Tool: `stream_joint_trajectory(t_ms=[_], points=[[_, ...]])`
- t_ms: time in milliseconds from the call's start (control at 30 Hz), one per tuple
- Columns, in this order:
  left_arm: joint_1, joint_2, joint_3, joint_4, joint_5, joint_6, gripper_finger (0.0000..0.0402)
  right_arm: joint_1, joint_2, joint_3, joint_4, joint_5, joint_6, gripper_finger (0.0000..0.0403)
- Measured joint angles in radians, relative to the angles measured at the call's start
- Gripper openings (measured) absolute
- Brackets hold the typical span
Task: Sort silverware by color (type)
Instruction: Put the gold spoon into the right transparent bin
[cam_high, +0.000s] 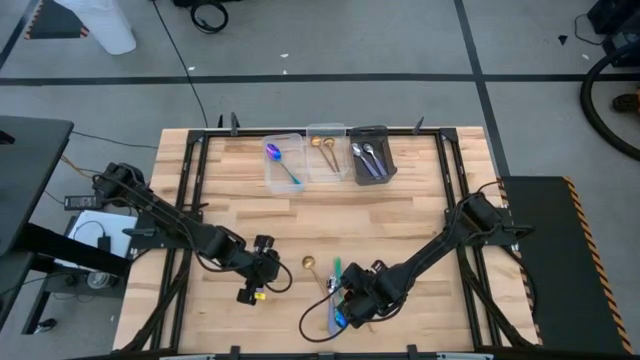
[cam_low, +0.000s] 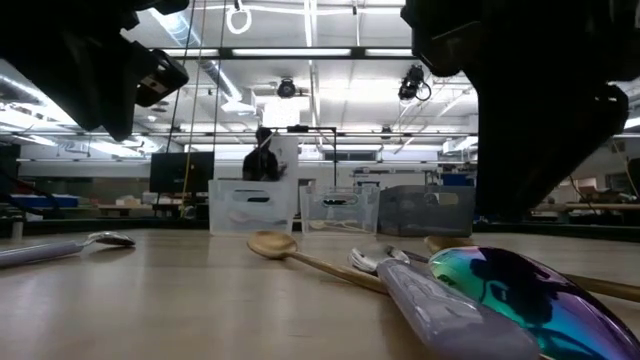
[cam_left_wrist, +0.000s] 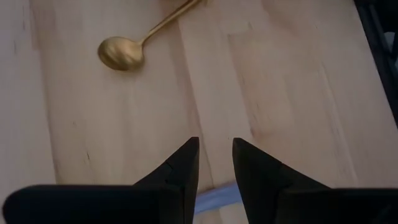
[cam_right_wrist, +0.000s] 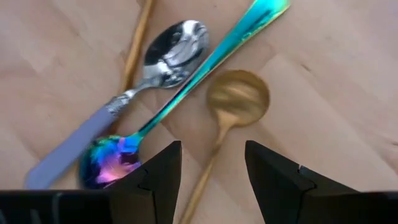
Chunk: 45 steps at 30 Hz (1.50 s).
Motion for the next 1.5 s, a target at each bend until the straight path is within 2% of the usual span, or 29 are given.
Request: stream_joint_trajectory(t_ms=[433,733,867,1233,1367,1500], points=[[0.0,0.0,0.0,-0.034,-0.055,-0.001,0.0105,0.069,0.076,0.008,0.018,0.172,0.05,0.0187],[0.002,0.0,0.0,-0.036,-0.06,-0.001,0.0105,0.09,0.127,0.015,0.015,0.149,0.088,0.0182],[0.002,0.0,0.0,-0.036,-0.061,-0.003,0.0105,0.089,0.127,0.015,0.008,0.139,0.097,0.0154],[0.0,0.0,0.0,-0.038,-0.06,-0.045,0.0105,0.087,0.126,0.014,-0.003,0.116,0.142,0.0046],[-0.012,0.0,0.0,-0.038,-0.061,-0.047,0.0105,0.084,0.126,0.014,-0.02,0.113,0.147,0.0025],[-0.029,0.0,0.0,-0.038,-0.06,-0.055,0.0105,0.075,0.117,0.014,-0.026,0.104,0.137,0.0021]])
